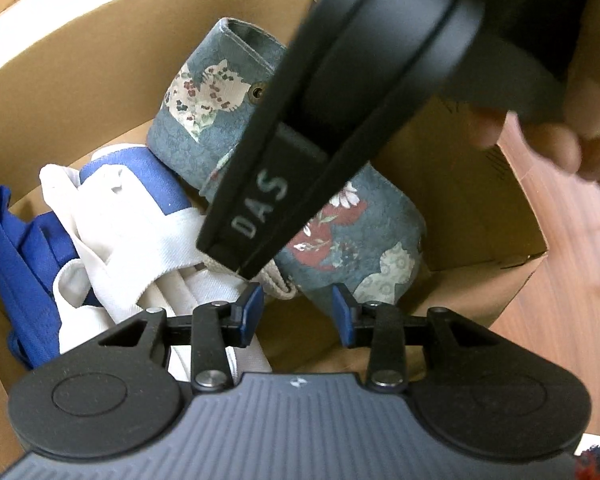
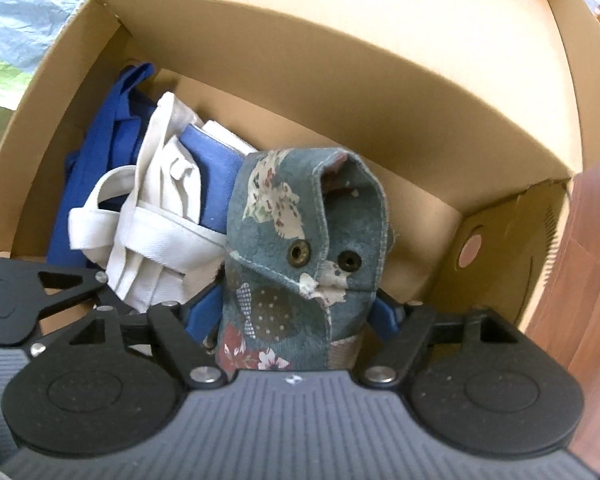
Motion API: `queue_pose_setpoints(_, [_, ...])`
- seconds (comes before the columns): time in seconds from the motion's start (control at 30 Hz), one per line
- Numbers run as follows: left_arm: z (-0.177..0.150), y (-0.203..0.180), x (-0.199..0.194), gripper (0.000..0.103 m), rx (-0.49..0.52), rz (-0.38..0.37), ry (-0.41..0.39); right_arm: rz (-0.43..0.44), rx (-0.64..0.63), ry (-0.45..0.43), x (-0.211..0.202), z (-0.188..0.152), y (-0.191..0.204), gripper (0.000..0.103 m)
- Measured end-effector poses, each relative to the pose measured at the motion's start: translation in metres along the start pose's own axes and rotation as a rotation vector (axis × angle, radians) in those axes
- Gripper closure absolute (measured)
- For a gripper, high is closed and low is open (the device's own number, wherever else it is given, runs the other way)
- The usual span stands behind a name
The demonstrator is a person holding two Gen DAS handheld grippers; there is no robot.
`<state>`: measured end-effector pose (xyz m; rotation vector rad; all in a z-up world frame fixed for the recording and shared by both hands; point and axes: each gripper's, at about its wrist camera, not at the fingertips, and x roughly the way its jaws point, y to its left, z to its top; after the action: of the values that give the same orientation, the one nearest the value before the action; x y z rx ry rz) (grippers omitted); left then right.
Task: Fold shopping bag
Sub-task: 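Carry the rolled bag with the right gripper into the cardboard box, then lower the bag beside the white items and open the right gripper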
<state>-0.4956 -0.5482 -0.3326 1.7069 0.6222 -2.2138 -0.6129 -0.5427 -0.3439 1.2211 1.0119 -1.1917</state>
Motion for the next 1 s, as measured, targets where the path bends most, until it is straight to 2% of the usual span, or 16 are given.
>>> queue_pose_setpoints(0.2, [-0.005, 0.005, -0.001, 0.060, 0.006, -0.004, -0.007, -0.025, -0.020, -0.030, -0.021, 0.006, -0.002, 0.023])
queue_pose_setpoints(0.3, [-0.009, 0.006, -0.003, 0.060, 0.011, -0.010, -0.014, -0.044, -0.008, -0.034, -0.030, 0.010, -0.013, 0.026])
queue_pose_setpoints(0.37, [-0.011, 0.008, -0.002, 0.060, 0.014, -0.008, -0.011, -0.031, 0.030, -0.020, -0.028, 0.013, -0.021, 0.078])
queue_pose_setpoints(0.57, [-0.023, 0.019, -0.005, 0.060, -0.002, -0.005, -0.016, -0.011, 0.101, 0.016, 0.001, 0.020, -0.027, 0.068])
queue_pose_setpoints(0.73, [-0.027, 0.021, -0.009, 0.060, 0.005, -0.014, -0.041, 0.076, 0.130, -0.068, -0.027, 0.019, -0.037, 0.067])
queue_pose_setpoints(0.8, [-0.029, 0.020, -0.011, 0.060, 0.012, -0.019, -0.047, 0.090, 0.056, -0.122, -0.039, 0.021, -0.035, 0.068])
queue_pose_setpoints(0.93, [-0.037, 0.021, -0.012, 0.060, 0.026, -0.021, -0.046, -0.020, -0.162, -0.181, -0.039, 0.032, -0.019, 0.069])
queue_pose_setpoints(1.0, [-0.042, 0.025, -0.014, 0.060, 0.023, -0.022, -0.046, -0.019, -0.176, -0.211, -0.035, 0.043, -0.020, 0.072])
